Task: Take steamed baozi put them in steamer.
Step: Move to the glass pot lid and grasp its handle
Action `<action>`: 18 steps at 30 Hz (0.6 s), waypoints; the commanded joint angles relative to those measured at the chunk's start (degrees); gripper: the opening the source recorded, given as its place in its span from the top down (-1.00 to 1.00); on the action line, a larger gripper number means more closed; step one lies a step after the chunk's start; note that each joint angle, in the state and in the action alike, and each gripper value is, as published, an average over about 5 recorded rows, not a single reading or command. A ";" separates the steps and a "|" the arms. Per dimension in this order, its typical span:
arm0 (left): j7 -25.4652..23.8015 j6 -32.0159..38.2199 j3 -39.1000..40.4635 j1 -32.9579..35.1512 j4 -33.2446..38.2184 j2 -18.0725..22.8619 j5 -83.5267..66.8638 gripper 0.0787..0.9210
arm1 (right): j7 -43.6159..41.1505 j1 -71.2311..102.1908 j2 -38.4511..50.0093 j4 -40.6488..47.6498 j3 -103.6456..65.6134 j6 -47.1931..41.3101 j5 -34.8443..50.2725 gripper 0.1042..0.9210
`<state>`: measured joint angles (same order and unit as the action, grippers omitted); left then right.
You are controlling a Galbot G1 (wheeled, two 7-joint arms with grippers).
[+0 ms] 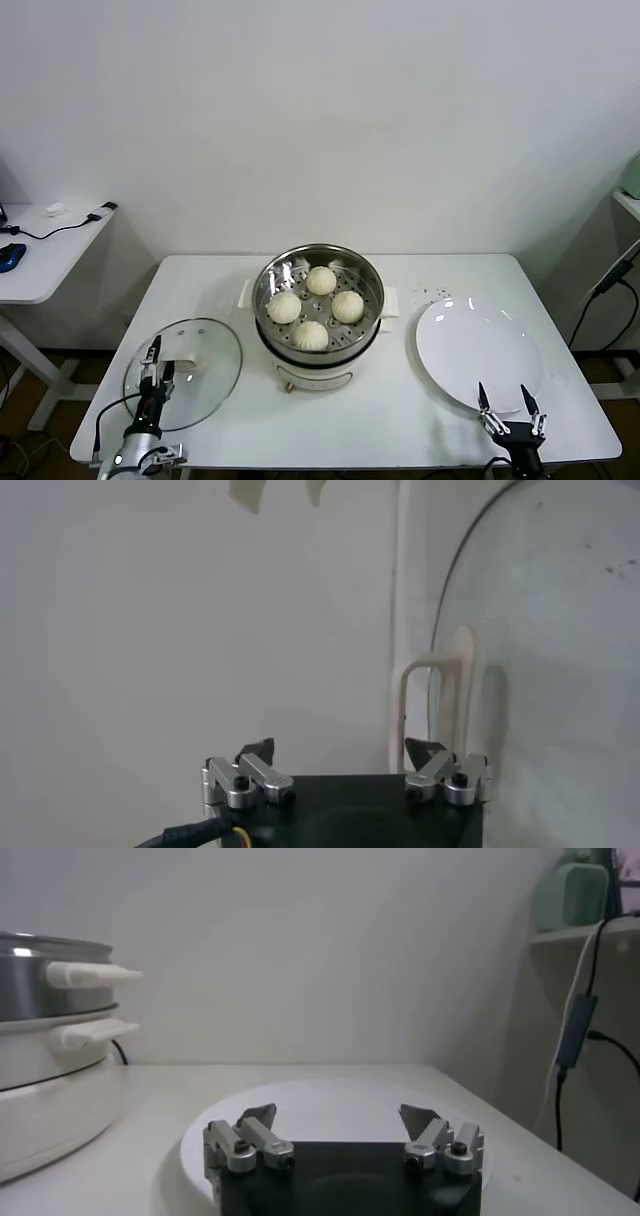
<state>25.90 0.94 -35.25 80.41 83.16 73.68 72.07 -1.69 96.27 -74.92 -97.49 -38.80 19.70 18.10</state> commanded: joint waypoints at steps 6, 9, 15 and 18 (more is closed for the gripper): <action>-1.26 -0.90 0.55 -1.53 -3.87 -0.88 2.57 -0.53 | -0.25 -0.22 -0.13 0.63 -0.02 0.07 0.01 -0.76; -1.16 -1.09 0.48 -1.60 -4.36 -0.82 2.95 -0.32 | -0.24 -0.29 -0.18 0.82 0.06 0.01 0.14 -0.76; -0.88 -1.39 0.45 -2.04 -4.39 -0.10 2.74 0.09 | -0.35 -0.24 -0.26 0.92 0.39 -0.03 0.92 -0.76; -0.79 -1.43 0.24 -2.48 -4.32 0.39 2.50 0.29 | -0.37 -0.29 -0.32 0.91 0.45 -0.02 0.83 -0.76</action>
<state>25.17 -0.23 -34.83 78.64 79.46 73.46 74.30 -1.99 95.99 -75.15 -96.61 -38.42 19.71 18.47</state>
